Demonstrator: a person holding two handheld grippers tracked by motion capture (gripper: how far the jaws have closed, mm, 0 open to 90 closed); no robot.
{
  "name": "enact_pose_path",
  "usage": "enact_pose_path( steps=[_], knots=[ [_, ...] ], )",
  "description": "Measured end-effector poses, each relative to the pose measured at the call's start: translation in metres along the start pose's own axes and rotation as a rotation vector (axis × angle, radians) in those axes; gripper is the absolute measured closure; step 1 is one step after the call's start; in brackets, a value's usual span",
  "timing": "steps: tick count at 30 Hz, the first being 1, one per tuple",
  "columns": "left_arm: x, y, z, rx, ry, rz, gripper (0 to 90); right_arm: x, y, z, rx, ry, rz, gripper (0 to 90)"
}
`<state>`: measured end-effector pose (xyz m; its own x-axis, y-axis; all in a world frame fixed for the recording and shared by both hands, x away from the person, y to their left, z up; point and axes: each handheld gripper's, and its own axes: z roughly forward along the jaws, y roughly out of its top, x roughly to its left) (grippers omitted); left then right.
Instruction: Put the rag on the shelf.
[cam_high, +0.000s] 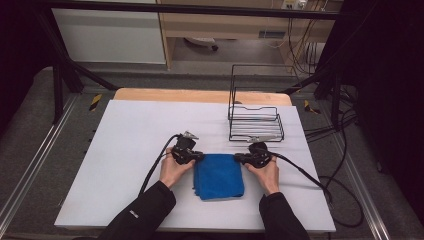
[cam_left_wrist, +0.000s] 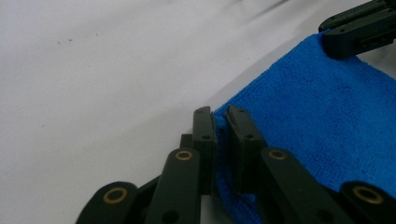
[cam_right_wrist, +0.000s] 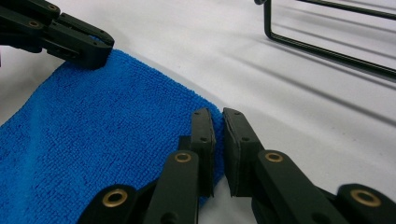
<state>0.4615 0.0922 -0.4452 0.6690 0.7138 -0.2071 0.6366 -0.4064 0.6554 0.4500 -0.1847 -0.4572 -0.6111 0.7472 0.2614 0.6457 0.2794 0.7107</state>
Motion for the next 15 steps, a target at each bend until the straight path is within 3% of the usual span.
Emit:
enact_pose_path(
  steps=[15],
  knots=[
    [-0.002, -0.004, -0.011, -0.075, -0.017, 0.015, 84.9, 0.005, 0.001, -0.009, -0.043, -0.012, 0.0, 85.5]
  ],
)
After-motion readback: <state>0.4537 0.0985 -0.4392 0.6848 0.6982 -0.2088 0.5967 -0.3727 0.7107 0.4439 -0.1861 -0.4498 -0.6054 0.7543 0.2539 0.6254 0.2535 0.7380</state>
